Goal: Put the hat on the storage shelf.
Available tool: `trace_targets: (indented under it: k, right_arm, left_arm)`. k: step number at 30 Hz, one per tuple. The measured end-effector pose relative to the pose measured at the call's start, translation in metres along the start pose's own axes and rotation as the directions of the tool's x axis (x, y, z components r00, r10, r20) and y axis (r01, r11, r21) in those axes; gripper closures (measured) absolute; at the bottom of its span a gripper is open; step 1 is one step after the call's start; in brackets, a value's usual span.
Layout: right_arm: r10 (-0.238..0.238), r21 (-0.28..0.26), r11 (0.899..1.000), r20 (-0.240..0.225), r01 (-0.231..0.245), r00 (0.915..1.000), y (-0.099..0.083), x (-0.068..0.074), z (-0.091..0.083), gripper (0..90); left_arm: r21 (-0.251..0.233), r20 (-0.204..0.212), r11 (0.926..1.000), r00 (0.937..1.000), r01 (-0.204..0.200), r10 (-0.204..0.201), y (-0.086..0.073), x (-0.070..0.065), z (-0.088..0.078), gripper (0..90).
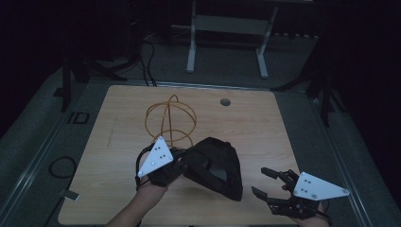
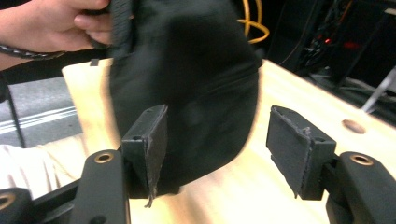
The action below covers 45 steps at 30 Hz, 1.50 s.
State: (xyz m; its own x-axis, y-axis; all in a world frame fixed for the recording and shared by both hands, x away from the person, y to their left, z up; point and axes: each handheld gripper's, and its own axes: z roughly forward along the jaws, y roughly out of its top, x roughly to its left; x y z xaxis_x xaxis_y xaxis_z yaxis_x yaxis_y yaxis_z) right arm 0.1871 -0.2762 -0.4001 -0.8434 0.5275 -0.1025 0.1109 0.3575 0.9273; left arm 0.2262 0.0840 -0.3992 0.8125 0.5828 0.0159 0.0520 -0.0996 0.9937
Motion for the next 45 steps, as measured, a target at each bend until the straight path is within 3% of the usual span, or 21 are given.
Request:
trace_targets:
  k: [3, 4, 5, 7, 8, 9, 12, 15, 16, 17, 18, 21, 22, 24, 25, 30, 31, 33, 34, 38, 45]
  right_arm:
    - [-0.028, -0.003, 1.0, 0.001, 0.028, 0.9996, 0.007, -0.004, -0.001, 42.0]
    - [-0.033, -0.004, 0.999, -0.008, 0.033, 0.9994, 0.009, -0.005, 0.001, 43.6]
    - [-0.033, -0.004, 0.999, -0.008, 0.033, 0.9994, 0.009, -0.005, 0.001, 43.6]
    - [-0.038, -0.009, 0.999, -0.019, 0.038, 0.9991, 0.012, -0.007, 0.003, 44.0]
    - [-0.041, -0.009, 0.999, -0.026, 0.041, 0.9988, 0.014, -0.007, 0.004, 44.0]
    - [-0.055, -0.009, 0.998, -0.03, 0.054, 0.9981, 0.015, -0.006, 0.006, 44.1]
    - [-0.099, -0.004, 0.995, -0.06, 0.099, 0.9933, 0.021, -0.001, 0.012, 44.4]
    - [-0.123, -0.008, 0.992, -0.104, 0.123, 0.9869, 0.027, 0.004, 0.018, 46.1]
    - [-0.129, -0.007, 0.992, -0.119, 0.129, 0.9845, 0.028, 0.005, 0.02, 46.6]
    - [-0.156, -0.003, 0.987, -0.148, 0.158, 0.9765, 0.032, 0.01, 0.027, 48.5]
    - [-0.162, 0.001, 0.986, -0.153, 0.164, 0.9749, 0.033, 0.012, 0.028, 48.5]
    - [-0.191, 0.002, 0.981, -0.165, 0.194, 0.9675, 0.037, 0.016, 0.035, 50.3]
    - [-0.203, 0.001, 0.978, -0.173, 0.206, 0.9638, 0.038, 0.017, 0.037, 50.5]
    - [-0.249, -0.003, 0.967, -0.178, 0.253, 0.9519, 0.04, 0.021, 0.04, 51.1]
    - [-0.264, -0.006, 0.963, -0.187, 0.268, 0.9461, 0.042, 0.022, 0.042, 53.8]
    - [-0.269, -0.019, 0.962, -0.212, 0.271, 0.9395, 0.042, 0.021, 0.043, 64.8]
    - [-0.27, -0.021, 0.962, -0.216, 0.272, 0.9385, 0.042, 0.021, 0.043, 68.7]
    - [-0.275, -0.017, 0.96, -0.218, 0.278, 0.9364, 0.041, 0.022, 0.044, 78.4]
    - [-0.275, -0.008, 0.96, -0.203, 0.279, 0.9398, 0.041, 0.023, 0.045, 86.7]
    - [-0.264, 0.001, 0.963, -0.195, 0.269, 0.9446, 0.04, 0.022, 0.045, 88.4]
    - [-0.192, -0.021, 0.981, -0.183, 0.192, 0.9642, 0.04, 0.014, 0.042, 89.1]
  left_arm:
    - [-0.033, 0.107, 0.9994, 0.9943, 0.001, 0.003, -0.003, 0.004, -0.003, 88.4]
    - [-0.051, 0.169, 0.9986, 0.9855, 0.011, -0.003, -0.005, 0.006, -0.004, 88.4]
    - [-0.064, 0.192, 0.9979, 0.9814, 0.01, 0.002, -0.006, 0.008, -0.004, 88.4]
    - [-0.066, 0.264, 0.9975, 0.9645, 0.026, -0.007, -0.006, 0.012, -0.005, 88.3]
    - [-0.068, 0.278, 0.9975, 0.9607, 0.021, -0.001, -0.007, 0.013, -0.006, 88.3]
    - [-0.058, 0.316, 0.998, 0.9488, 0.024, -0.004, -0.006, 0.016, -0.006, 88.3]
    - [-0.047, 0.384, 0.9988, 0.9234, 0.014, 0.005, -0.005, 0.021, -0.007, 88.3]
    - [-0.052, 0.399, 0.9987, 0.9167, -0.002, 0.023, -0.005, 0.024, -0.008, 88.3]
    - [-0.06, 0.396, 0.9982, 0.9176, -0.007, 0.03, -0.004, 0.024, -0.008, 88.3]
    - [-0.056, 0.405, 0.9983, 0.9136, -0.012, 0.033, -0.004, 0.025, -0.008, 88.3]
    - [-0.061, 0.409, 0.9979, 0.9116, -0.02, 0.043, -0.003, 0.025, -0.008, 88.3]
    - [-0.063, 0.433, 0.997, 0.8987, -0.043, 0.067, -0.002, 0.024, -0.007, 88.3]
    - [-0.062, 0.448, 0.997, 0.8911, -0.047, 0.07, -0.001, 0.025, -0.006, 88.3]
    - [-0.065, 0.459, 0.9965, 0.8849, -0.054, 0.078, 0.0, 0.025, -0.006, 88.3]
    - [-0.062, 0.461, 0.9965, 0.8839, -0.056, 0.079, 0.0, 0.026, -0.006, 88.3]
    - [-0.066, 0.466, 0.996, 0.8806, -0.061, 0.085, 0.0, 0.029, -0.005, 88.3]
    - [-0.067, 0.46, 0.9958, 0.8839, -0.062, 0.086, 0.0, 0.028, -0.004, 88.2]
    - [-0.062, 0.459, 0.9959, 0.8842, -0.065, 0.087, 0.0, 0.028, -0.003, 88.2]
    - [-0.06, 0.459, 0.9961, 0.8841, -0.064, 0.085, 0.0, 0.027, -0.002, 88.2]
    - [-0.059, 0.451, 0.9958, 0.8881, -0.07, 0.089, 0.0, 0.027, -0.001, 88.2]
    - [-0.009, 0.376, 0.9978, 0.9243, -0.065, 0.064, -0.002, 0.032, 0.002, 87.7]
